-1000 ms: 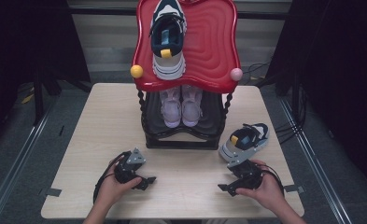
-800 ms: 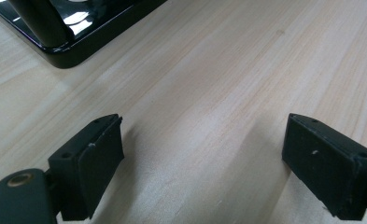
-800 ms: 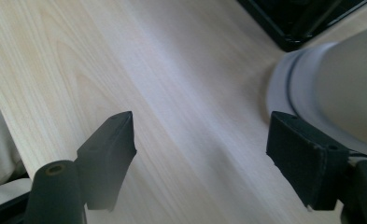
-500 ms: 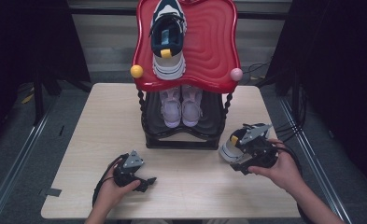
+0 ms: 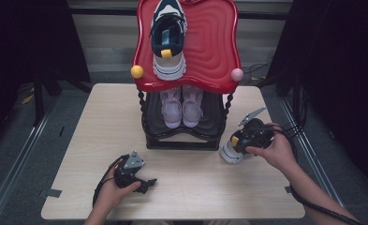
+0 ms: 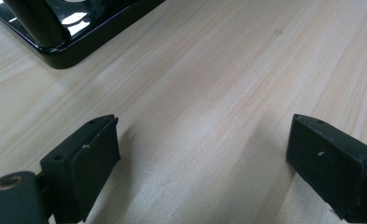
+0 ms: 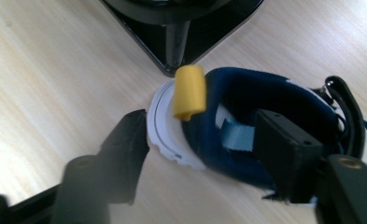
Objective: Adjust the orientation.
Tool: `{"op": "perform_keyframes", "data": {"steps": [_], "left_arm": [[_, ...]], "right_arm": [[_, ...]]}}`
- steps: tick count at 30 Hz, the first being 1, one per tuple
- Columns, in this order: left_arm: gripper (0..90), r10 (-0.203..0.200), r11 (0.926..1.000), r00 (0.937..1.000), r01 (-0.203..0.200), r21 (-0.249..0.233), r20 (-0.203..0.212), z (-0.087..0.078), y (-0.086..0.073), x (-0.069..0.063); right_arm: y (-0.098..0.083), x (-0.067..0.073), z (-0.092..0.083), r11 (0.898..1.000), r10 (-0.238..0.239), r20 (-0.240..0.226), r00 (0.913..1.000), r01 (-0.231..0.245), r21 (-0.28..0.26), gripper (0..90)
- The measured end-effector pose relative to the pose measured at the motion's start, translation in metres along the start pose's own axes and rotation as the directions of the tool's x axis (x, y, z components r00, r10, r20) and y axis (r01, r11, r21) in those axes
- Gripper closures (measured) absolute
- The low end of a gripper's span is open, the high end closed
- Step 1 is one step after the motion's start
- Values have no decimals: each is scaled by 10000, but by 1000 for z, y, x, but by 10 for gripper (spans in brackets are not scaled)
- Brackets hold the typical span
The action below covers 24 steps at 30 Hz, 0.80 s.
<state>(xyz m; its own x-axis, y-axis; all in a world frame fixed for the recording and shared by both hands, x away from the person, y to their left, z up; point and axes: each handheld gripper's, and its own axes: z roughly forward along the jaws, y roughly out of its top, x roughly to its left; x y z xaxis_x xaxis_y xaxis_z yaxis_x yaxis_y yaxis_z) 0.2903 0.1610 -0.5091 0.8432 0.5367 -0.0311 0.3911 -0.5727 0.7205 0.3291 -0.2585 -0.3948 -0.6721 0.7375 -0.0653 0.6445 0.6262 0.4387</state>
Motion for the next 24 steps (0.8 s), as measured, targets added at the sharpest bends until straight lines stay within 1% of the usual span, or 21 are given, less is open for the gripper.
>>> {"op": "perform_keyframes", "data": {"steps": [3, 5, 6, 7, 8, 10, 11, 12, 13, 14, 16, 18, 19, 24], "left_arm": [[77, 87, 9999, 10000, -87, 137, -7, -1, 0, 0], [76, 103, 9998, 9999, -103, 149, -5, -1, 0, 0], [75, 106, 9998, 9999, -106, 144, -5, -1, 0, 0], [74, 114, 9998, 9999, -114, 149, -2, 0, 0, 0], [73, 118, 9998, 9999, -118, 158, 5, 0, 0, 0], [69, 40, 10000, 10000, -40, 86, 19, 0, 0, 0], [67, 29, 10000, 10000, -29, 87, 29, 0, 0, 0], [66, 30, 10000, 10000, -30, 86, 35, 1, 1, 0], [63, 114, 9998, 9999, -115, 143, 70, 0, 1, 0], [61, 127, 9998, 9999, -128, 182, 74, 0, 1, 0], [60, 156, 9997, 9999, -157, 191, 74, 0, 1, 1], [59, 161, 9997, 9998, -162, 194, 73, 0, 1, 1], [59, 161, 9997, 9998, -163, 195, 78, 0, 1, 1], [58, 168, 9997, 9998, -169, 199, 83, 0, 1, 1]], "right_arm": [[2, -4, 8, 9999, -35, 82, 10000, 34, 115, 458], [3, -7, 12, 9999, -41, 56, 10000, 40, 156, 504], [4, -8, 14, 9998, -49, -29, 10000, 49, 179, 531], [5, -9, 15, 9998, 13, -320, 9995, -6, 214, 588], [5, -8, 15, 9997, 15, -541, 9985, -3, 227, 626], [7, -6, 14, 9993, -232, -627, 9978, 250, 285, 683], [7, -5, 13, 9987, -331, -696, 9970, 358, 376, 685], [7, -4, 12, 9975, -489, -579, 9971, 517, 484, 695], [7, -3, 10, 9960, -634, -505, 9967, 664, 603, 718], [6, -2, 8, 9946, -696, -602, 9958, 739, 723, 718], [3, 0, 4, 9937, -746, -700, 9948, 801, 785, 720], [-2, 3, 0, 9901, -1002, -872, 9911, 1080, 896, 719], [-4, 4, -2, 9901, -940, -948, 9910, 1031, 957, 719], [-21, 10, -11, 9853, -1249, -1365, 9827, 1390, 994, 711]]}}
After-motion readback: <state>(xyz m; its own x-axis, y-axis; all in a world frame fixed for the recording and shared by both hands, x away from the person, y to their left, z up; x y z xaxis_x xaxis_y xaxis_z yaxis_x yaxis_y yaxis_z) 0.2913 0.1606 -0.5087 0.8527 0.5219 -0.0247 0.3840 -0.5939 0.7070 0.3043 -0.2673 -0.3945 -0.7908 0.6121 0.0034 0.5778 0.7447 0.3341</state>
